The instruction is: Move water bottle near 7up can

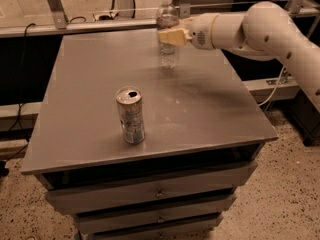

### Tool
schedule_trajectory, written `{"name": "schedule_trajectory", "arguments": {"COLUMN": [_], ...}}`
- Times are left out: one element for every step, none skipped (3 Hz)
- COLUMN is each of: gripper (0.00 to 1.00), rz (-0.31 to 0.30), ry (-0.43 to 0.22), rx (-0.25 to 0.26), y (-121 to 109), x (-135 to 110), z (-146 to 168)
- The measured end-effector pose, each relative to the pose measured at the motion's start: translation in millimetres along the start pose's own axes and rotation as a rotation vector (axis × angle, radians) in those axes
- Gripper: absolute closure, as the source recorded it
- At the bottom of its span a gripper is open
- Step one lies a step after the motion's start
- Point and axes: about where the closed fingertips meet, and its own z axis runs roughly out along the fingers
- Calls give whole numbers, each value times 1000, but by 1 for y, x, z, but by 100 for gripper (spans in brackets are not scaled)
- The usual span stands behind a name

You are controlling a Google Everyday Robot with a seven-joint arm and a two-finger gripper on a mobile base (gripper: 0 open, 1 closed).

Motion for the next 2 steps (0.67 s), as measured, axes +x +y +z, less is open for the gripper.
{"name": "schedule_trajectory", "arguments": {"gripper": [100, 100], "rz": [40, 61], "ry": [-38, -61], "rx": [27, 45], "y": [-22, -43], "x": [11, 19], "z": [-13, -15]}}
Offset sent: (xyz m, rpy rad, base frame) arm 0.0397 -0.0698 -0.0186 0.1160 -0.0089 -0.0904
